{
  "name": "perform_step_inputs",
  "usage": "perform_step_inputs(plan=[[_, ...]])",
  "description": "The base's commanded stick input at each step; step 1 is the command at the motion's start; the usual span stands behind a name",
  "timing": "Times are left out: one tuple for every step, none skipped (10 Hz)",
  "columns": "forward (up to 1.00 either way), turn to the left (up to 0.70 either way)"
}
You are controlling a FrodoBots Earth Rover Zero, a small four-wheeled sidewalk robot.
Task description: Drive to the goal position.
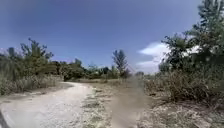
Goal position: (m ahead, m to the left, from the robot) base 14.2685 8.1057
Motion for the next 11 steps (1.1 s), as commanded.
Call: perform_step_inputs(plan=[[0.45, 0.02], [0.45, 0.19], [0.45, 0.27], [0.45, 0.27], [0.45, 0.27], [0.45, 0.27], [0.45, 0.27], [0.45, 0.27], [0.45, 0.27], [0.45, 0.27], [0.45, 0.27]])
